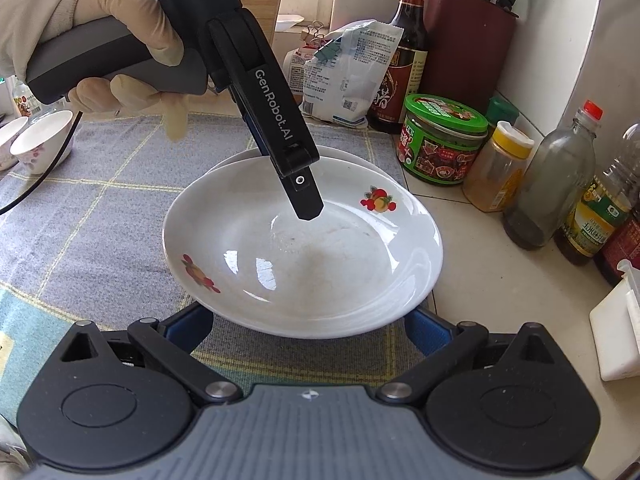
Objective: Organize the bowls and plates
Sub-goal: 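Lower the held plate onto the plate stack with the left gripper, then open the left gripper and release the plate on the stack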
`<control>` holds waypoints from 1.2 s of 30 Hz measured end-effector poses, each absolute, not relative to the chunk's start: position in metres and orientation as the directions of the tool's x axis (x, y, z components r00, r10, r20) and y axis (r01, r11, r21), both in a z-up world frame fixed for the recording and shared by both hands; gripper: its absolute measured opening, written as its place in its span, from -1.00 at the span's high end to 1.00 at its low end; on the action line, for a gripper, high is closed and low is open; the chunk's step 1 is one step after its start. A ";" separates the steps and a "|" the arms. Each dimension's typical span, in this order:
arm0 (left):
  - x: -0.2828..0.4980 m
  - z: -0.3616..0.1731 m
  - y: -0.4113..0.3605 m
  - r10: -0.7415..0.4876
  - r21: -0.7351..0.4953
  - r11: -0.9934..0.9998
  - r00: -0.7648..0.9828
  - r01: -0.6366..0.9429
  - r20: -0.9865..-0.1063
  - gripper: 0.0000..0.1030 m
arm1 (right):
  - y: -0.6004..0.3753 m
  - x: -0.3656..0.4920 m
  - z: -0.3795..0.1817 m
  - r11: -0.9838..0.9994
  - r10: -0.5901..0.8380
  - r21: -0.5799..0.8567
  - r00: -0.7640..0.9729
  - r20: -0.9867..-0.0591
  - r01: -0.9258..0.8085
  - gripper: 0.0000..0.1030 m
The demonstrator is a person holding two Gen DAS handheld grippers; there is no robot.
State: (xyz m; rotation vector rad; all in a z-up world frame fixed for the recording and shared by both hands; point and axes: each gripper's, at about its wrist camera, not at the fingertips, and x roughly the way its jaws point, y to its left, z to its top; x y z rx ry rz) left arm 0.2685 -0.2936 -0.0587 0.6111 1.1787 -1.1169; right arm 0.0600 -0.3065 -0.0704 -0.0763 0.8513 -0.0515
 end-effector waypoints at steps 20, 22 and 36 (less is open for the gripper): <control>0.266 -0.049 -0.284 -0.365 -0.124 0.389 0.029 0.913 -0.931 -0.61 | -0.305 0.060 -0.067 0.994 -0.085 -0.109 0.666 -0.741 0.006 -1.00; 0.266 -0.048 -0.282 -0.379 -0.130 0.397 0.034 0.909 -0.925 -0.62 | -0.304 0.061 -0.068 0.993 -0.088 -0.116 0.660 -0.746 0.001 -1.00; 0.219 0.001 -0.256 -0.526 -0.009 0.411 0.229 0.912 -0.819 -0.69 | -0.302 0.053 -0.063 0.995 -0.076 -0.101 0.679 -0.730 0.003 -1.00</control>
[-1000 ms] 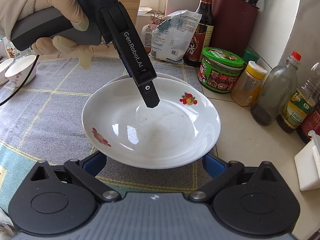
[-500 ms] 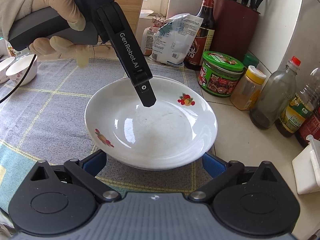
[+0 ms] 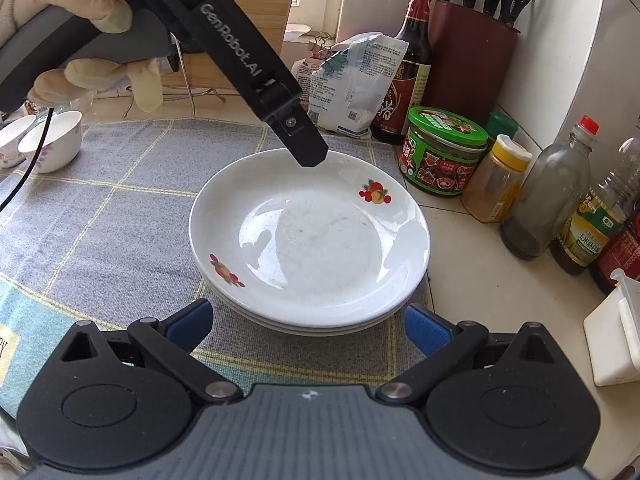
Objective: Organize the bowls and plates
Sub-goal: 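Open the left gripper and release the plate on the stack, then move the left gripper away toward the pink-flowered white bowls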
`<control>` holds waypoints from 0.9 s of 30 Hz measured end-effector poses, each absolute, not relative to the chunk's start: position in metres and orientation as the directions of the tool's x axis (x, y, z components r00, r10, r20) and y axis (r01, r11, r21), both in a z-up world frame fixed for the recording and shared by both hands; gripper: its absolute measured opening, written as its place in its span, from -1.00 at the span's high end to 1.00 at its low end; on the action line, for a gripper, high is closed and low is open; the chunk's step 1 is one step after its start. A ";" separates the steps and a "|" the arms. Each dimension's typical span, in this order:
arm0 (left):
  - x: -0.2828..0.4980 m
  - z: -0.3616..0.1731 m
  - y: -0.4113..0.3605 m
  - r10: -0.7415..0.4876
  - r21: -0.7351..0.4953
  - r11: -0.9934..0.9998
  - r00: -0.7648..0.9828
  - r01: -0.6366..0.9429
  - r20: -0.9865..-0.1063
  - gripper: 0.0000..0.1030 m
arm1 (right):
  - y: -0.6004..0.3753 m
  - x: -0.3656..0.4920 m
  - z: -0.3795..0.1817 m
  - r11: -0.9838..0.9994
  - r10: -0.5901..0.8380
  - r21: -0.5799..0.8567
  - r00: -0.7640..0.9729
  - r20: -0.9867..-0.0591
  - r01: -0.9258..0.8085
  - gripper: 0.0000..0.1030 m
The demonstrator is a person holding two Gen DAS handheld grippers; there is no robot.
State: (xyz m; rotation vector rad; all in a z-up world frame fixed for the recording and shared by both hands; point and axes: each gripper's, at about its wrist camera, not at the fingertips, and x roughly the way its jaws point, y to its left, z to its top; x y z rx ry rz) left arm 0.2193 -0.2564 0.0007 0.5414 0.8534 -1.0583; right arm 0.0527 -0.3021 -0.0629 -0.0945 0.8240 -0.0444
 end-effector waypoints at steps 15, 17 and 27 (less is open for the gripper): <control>0.128 0.030 -0.196 -0.541 0.048 0.683 0.550 0.728 -0.636 -0.86 | -0.318 0.049 -0.052 0.999 -0.033 -0.050 0.746 -0.665 -0.001 -1.00; 0.117 0.026 -0.190 -0.504 0.078 0.717 0.592 0.692 -0.629 -0.86 | -0.319 0.049 -0.053 0.999 -0.017 -0.035 0.758 -0.652 -0.008 -1.00; 0.093 0.009 -0.131 -0.429 0.041 0.805 0.629 0.592 -0.648 -0.86 | -0.276 0.052 -0.063 0.992 0.082 -0.021 0.740 -0.667 -0.128 -1.00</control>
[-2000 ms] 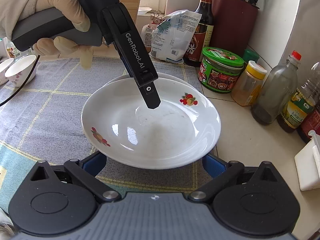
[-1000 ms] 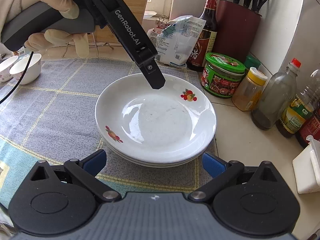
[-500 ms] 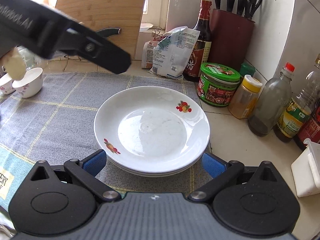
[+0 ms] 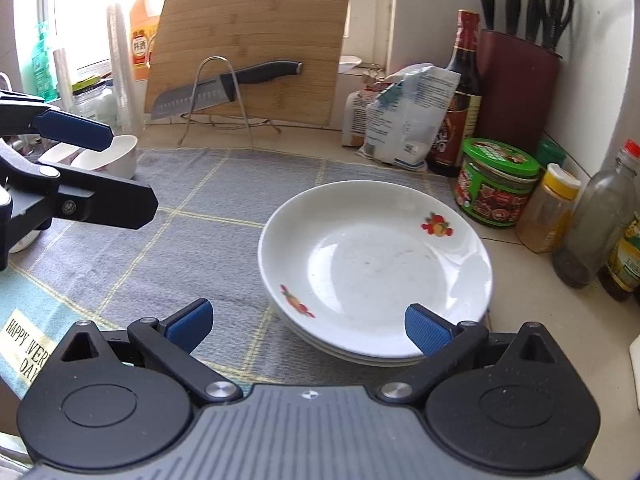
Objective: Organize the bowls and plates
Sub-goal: 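Move the left gripper away toward the pink-flowered white bowls, then grasp the rim of a plain white bowl with the left gripper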
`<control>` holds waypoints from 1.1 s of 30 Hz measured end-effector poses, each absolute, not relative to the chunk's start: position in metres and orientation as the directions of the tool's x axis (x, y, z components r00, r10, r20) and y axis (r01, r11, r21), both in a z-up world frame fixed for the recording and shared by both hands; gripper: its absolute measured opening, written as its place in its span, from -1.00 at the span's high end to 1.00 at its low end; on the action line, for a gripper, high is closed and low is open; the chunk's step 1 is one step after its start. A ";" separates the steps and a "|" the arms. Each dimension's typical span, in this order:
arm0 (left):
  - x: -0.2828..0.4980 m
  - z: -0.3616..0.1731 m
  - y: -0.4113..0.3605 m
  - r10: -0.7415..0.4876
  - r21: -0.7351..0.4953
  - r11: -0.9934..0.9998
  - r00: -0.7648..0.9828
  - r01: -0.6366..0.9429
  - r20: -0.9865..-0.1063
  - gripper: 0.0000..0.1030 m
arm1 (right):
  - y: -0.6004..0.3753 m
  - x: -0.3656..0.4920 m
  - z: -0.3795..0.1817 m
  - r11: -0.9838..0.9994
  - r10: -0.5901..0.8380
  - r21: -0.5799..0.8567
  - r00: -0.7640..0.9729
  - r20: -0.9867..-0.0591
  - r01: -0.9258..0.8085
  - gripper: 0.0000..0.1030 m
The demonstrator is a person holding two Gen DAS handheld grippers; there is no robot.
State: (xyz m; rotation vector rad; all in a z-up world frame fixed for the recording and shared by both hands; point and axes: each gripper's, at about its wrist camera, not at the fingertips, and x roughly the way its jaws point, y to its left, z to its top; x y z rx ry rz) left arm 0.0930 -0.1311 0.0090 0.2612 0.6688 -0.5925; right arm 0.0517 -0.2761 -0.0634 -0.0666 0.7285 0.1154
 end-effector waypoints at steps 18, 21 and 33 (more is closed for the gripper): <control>0.097 -0.011 0.052 -0.340 0.040 0.864 0.640 0.502 -0.689 -0.86 | -0.090 0.054 -0.069 0.959 0.176 -0.039 0.696 -0.697 -0.281 -1.00; 0.102 -0.016 0.078 -0.316 0.051 0.872 0.639 0.487 -0.701 -0.86 | -0.065 0.057 -0.070 0.945 0.200 -0.047 0.689 -0.696 -0.322 -1.00; 0.139 -0.028 0.145 -0.264 0.037 0.900 0.611 0.434 -0.746 -0.86 | 0.004 0.074 -0.074 0.855 0.340 -0.068 0.653 -0.677 -0.515 -1.00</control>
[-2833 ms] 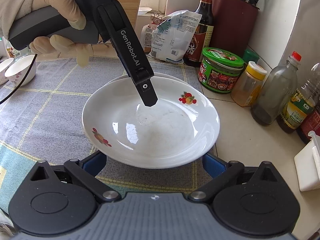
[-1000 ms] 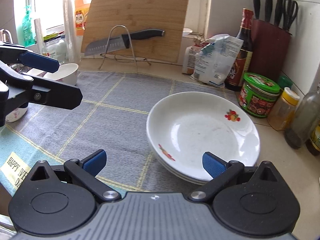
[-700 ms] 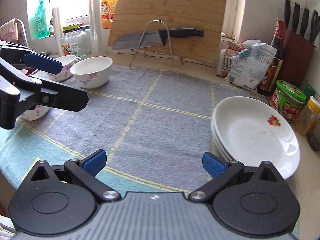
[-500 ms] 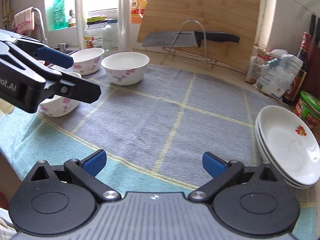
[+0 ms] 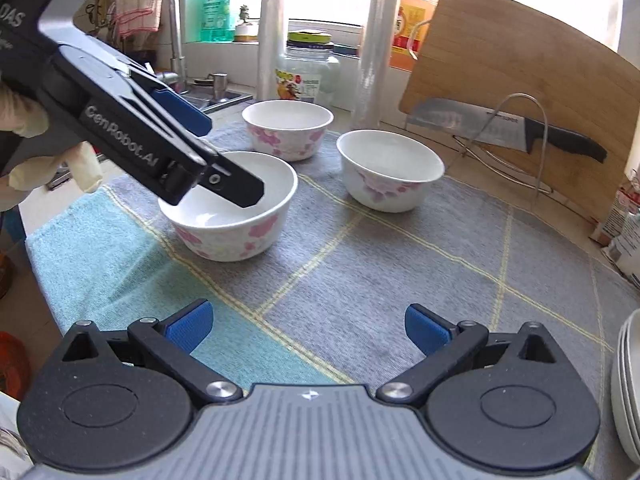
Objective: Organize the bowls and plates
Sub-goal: 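Grasp the rim of a plain white bowl with the left gripper, then lift and carry the white bowl across the towel with the left gripper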
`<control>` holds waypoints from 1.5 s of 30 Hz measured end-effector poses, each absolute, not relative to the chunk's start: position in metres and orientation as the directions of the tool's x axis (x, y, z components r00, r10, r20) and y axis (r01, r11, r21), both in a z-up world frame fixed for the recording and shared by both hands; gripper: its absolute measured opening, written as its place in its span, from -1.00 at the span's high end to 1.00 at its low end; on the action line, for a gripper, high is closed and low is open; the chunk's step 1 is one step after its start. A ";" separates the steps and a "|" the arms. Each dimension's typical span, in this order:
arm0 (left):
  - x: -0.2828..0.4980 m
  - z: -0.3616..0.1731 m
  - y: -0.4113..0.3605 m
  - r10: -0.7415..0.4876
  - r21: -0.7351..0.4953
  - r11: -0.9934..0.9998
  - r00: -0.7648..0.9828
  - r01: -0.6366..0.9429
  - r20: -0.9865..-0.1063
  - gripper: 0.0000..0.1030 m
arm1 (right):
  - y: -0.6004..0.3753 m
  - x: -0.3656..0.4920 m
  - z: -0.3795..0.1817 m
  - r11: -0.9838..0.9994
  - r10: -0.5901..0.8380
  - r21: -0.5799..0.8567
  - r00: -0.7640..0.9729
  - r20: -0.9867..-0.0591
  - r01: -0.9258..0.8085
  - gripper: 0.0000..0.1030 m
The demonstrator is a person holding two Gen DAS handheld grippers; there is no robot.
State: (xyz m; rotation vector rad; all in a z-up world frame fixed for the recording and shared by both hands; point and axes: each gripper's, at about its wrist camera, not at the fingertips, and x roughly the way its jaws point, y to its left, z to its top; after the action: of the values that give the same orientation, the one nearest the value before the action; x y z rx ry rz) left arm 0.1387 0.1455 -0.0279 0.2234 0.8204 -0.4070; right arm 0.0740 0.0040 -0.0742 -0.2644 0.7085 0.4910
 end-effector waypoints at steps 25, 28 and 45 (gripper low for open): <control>0.194 -0.052 0.175 -0.299 -0.068 0.856 0.385 0.512 -0.873 -0.20 | 0.065 0.103 -0.085 0.767 0.434 -0.078 0.604 -0.668 -0.637 -0.70; 0.197 -0.052 0.174 -0.312 -0.084 0.852 0.371 0.517 -0.874 -0.10 | 0.064 0.104 -0.084 0.763 0.444 -0.070 0.600 -0.665 -0.642 -0.62; 0.195 -0.049 0.169 -0.332 -0.102 0.836 0.350 0.539 -0.876 -0.07 | 0.065 0.101 -0.079 0.764 0.430 -0.079 0.597 -0.677 -0.641 -0.53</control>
State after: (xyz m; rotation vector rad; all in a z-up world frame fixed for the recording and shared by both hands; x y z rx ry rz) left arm 0.1953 0.1685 -0.0491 0.2195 1.0746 -0.5703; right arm 0.1010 0.0653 -0.0790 -0.3321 0.6871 0.6347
